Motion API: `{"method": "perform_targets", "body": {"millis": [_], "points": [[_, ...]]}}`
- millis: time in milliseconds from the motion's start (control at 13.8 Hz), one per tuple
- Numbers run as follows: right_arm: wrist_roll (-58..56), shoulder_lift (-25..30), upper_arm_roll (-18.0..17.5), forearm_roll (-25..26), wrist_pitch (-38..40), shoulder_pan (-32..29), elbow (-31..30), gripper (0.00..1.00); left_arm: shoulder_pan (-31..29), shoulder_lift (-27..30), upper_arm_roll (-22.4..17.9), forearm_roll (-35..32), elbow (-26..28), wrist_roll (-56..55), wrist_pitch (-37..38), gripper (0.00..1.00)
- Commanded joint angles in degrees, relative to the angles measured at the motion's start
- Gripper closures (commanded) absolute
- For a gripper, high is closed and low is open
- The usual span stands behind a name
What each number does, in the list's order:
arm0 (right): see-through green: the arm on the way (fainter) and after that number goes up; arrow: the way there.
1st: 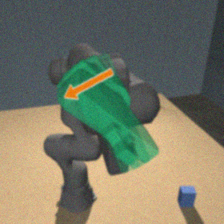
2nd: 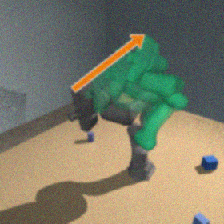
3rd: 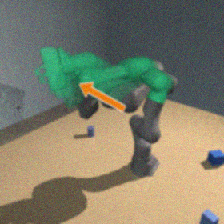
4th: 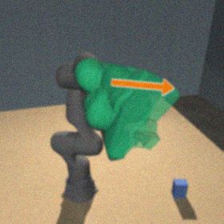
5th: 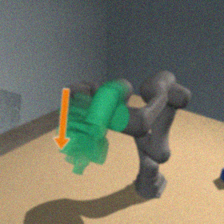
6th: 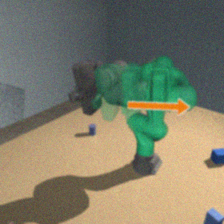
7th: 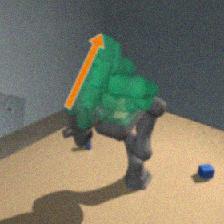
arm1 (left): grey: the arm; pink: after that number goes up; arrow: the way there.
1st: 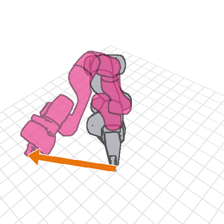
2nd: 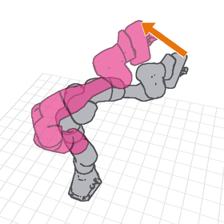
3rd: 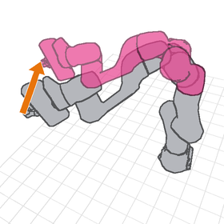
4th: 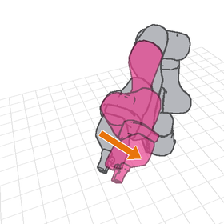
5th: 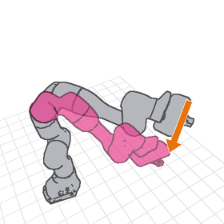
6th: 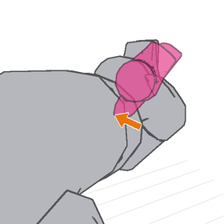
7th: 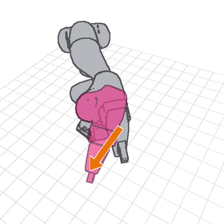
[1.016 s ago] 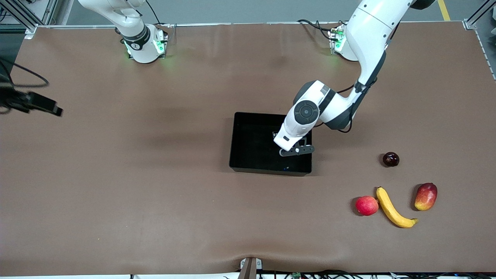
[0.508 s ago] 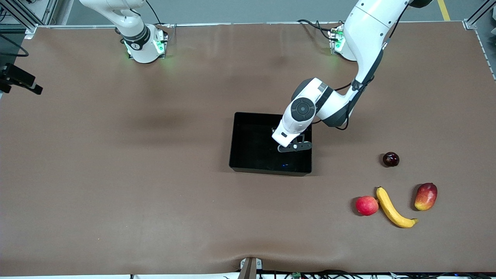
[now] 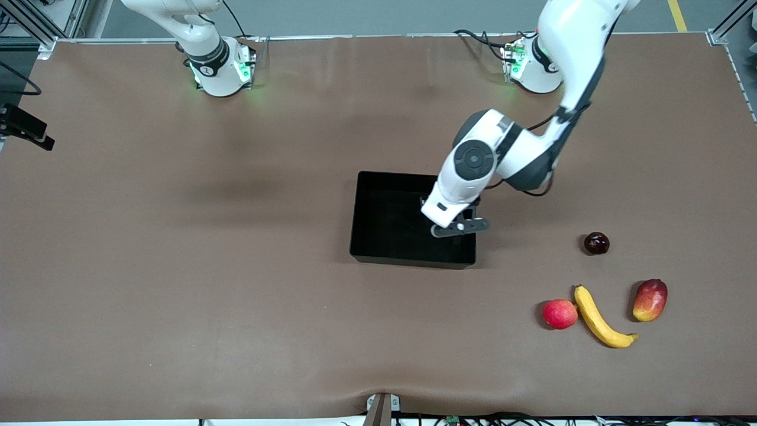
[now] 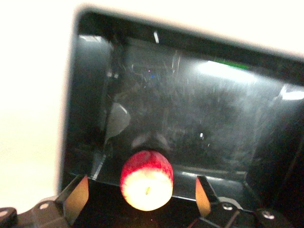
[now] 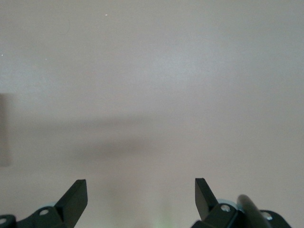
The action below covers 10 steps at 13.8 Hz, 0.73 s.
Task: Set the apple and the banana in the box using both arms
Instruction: 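Lower the apple into the box and open the left gripper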
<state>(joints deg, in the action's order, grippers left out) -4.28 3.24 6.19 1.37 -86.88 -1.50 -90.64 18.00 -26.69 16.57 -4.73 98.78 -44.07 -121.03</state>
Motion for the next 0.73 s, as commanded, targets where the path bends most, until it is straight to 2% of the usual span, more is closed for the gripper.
{"method": "perform_targets", "body": {"millis": [0,363,653], "points": [[-0.82,-0.60,-0.57,0.75,1.18,-0.52,1.43,0.00,-5.14,0.50,0.05,-1.07,-5.95,4.49,3.95,0.00],[-0.82,-0.60,-0.57,-0.66,1.18,-0.70,1.43,0.00,-17.44,-0.12,0.05,-1.15,-8.07,7.77,2.91,0.00],[-0.82,-0.60,-0.57,-0.93,1.18,-0.70,1.43,0.00,-25.45,-5.38,-0.04,-1.07,-12.28,7.77,0.00,0.00]]}}
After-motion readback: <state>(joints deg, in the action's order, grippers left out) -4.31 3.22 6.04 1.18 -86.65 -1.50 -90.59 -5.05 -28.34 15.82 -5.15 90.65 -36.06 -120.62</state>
